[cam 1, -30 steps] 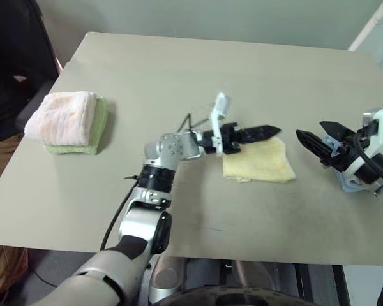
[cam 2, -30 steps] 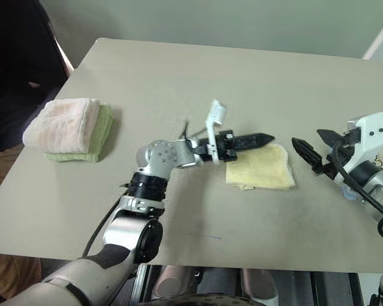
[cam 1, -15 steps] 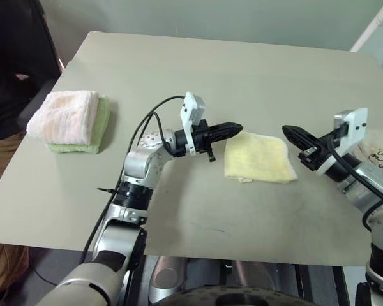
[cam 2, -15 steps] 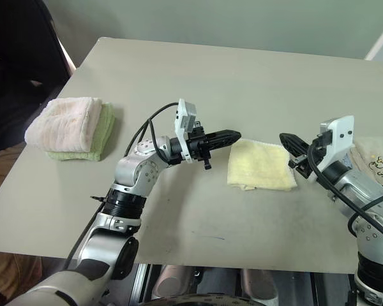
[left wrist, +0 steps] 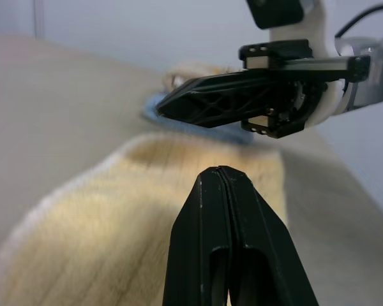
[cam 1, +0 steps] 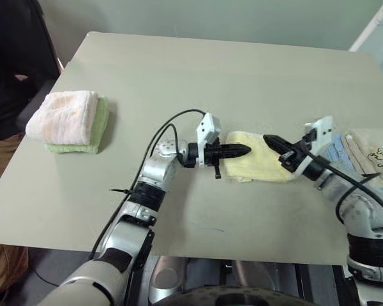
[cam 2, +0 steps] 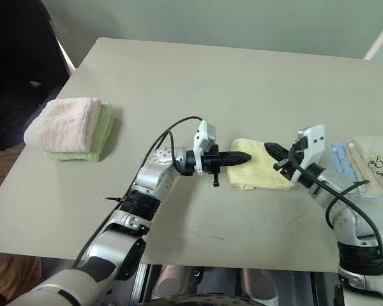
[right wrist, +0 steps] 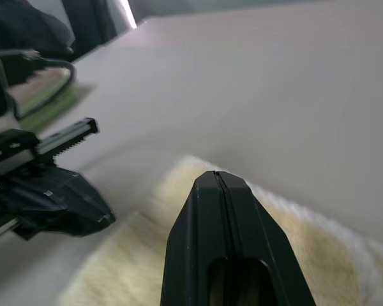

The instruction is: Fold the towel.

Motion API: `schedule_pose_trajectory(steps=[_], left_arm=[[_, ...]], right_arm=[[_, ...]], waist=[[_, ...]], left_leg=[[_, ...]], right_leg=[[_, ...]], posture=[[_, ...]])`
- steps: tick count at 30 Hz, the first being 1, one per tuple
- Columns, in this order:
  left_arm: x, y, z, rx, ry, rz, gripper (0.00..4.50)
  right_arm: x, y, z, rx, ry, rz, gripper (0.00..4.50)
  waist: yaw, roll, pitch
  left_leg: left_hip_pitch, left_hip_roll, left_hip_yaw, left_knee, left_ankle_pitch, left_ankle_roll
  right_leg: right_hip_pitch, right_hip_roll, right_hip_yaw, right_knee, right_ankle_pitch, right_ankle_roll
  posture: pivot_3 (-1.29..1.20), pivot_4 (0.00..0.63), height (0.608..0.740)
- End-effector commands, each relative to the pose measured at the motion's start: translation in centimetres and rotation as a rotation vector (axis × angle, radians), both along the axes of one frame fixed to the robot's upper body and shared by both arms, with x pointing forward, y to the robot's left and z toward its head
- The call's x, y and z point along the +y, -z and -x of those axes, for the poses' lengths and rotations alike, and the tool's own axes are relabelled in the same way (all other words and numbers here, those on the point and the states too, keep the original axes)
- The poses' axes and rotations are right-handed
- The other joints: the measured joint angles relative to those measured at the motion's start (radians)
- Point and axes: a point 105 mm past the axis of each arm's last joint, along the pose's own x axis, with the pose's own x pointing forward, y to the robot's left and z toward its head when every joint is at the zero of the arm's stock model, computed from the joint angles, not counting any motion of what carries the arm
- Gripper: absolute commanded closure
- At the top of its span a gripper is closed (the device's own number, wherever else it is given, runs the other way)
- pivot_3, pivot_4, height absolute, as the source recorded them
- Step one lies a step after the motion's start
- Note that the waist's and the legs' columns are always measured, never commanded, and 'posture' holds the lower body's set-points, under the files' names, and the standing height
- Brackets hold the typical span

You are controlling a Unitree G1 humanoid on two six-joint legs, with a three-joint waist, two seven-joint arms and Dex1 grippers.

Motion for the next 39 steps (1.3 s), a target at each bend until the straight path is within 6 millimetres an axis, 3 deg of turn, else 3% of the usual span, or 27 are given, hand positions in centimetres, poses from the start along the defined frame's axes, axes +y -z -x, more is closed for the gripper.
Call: schedule_pose_trajectory(steps=[1, 7, 10, 14, 18, 20, 25, 27, 30, 32, 39], left_arm=[[-1.3, 0.2, -1.1, -0.024, -0.049, 0.003, 4.47], [-1.2, 5.2, -1.6, 0.072, -0.107, -0.158, 4.47], [-0.6, 6.9, -0.8, 0.07, -0.066, -0.242, 4.47], [-0.1, 7.3, -1.0, 0.067, -0.089, -0.254, 4.47], [0.1, 6.2, -1.1, 0.078, -0.099, -0.174, 4.47], [0.0, 4.6, -1.3, 0.074, -0.102, -0.09, 4.5], [0.0, 0.4, -0.4, 0.073, -0.032, 0.081, 4.5], [0.2, -1.2, 0.3, 0.085, 0.006, 0.118, 4.5], [1.0, -2.8, 1.0, 0.029, 0.019, 0.116, 3.88], [1.6, -3.2, 1.3, 0.01, 0.018, 0.096, 3.19], [4.7, -2.6, 1.6, -0.051, -0.082, -0.003, 0.65]], right_arm=[[-0.6, 1.3, -1.4, -0.003, 0.058, -0.009, 4.5], [-2.6, 5.9, -2.5, 0.041, 0.168, 0.071, 4.5], [-4.0, 5.7, -3.1, 0.017, 0.224, 0.045, 4.5], [-4.4, 4.8, -3.2, 0.023, 0.204, -0.02, 4.5], [-3.2, 3.4, -2.4, 0.036, 0.089, -0.063, 4.5], [-2.7, 2.2, -1.8, 0.013, 0.036, -0.074, 4.13], [-2.6, 0.1, -0.4, 0.022, -0.055, -0.07, 2.53], [-3.0, -0.3, 0.0, 0.035, -0.078, -0.043, 1.85], [-4.6, -0.8, 0.2, 0.072, -0.08, -0.029, 0.8], [-5.4, -1.1, 0.3, 0.097, -0.084, -0.029, 0.11], [-7.5, -0.9, 0.3, 0.236, -0.112, -0.056, 0.0]], waist=[[0.0, 0.0, 0.0], [-0.004, 0.002, -0.001], [-0.005, 0.003, -0.003], [-0.004, 0.005, -0.004], [-0.005, 0.005, -0.004], [-0.006, 0.006, -0.005], [-0.007, 0.007, -0.004], [-0.007, 0.007, -0.004], [-0.005, 0.007, -0.004], [-0.004, 0.007, -0.004], [-0.006, 0.007, -0.004]], left_leg=[[0.0, 0.0, 0.0, 0.0, 0.0, 0.0], [0.0, 0.0, 0.0, 0.0, -0.003, 0.002], [0.003, 0.0, 0.0, 0.001, -0.004, 0.002], [0.005, 0.0, -0.002, 0.0, -0.001, 0.006], [0.005, -0.002, -0.001, 0.001, -0.001, 0.006], [0.004, -0.002, -0.001, 0.0, -0.002, 0.005], [-0.002, -0.002, 0.0, -0.001, -0.004, 0.002], [-0.007, -0.002, 0.001, -0.001, -0.004, 0.003], [-0.009, -0.002, 0.003, 0.0, -0.004, 0.002], [-0.009, -0.002, 0.003, 0.0, -0.004, 0.002], [-0.008, -0.001, 0.004, 0.0, -0.006, 0.004]], right_leg=[[0.0, 0.0, 0.0, 0.0, 0.001, -0.002], [0.0, -0.002, -0.001, 0.0, 0.003, -0.001], [0.004, -0.002, -0.002, -0.002, 0.004, -0.001], [0.013, -0.002, -0.003, -0.015, 0.003, 0.0], [0.013, -0.005, -0.003, -0.016, 0.003, 0.001], [0.012, -0.005, -0.003, -0.015, 0.003, 0.0], [0.003, -0.004, -0.004, -0.014, 0.004, -0.007], [0.0, -0.004, -0.004, -0.014, 0.005, -0.003], [-0.002, -0.005, -0.004, -0.015, 0.005, 0.002], [-0.002, -0.006, -0.004, -0.015, 0.004, 0.002], [-0.002, -0.007, -0.004, -0.014, 0.003, 0.0]], posture=[[0.0, 0.15, 0.74], [0.0, 0.15, 0.74], [0.0, 0.15, 0.74], [0.0, 0.15, 0.74], [0.0, 0.15, 0.74], [0.0, 0.15, 0.74], [0.0, 0.15, 0.74], [0.0, 0.15, 0.74], [0.0, 0.15, 0.74], [0.0, 0.15, 0.74], [0.0, 0.15, 0.74]])
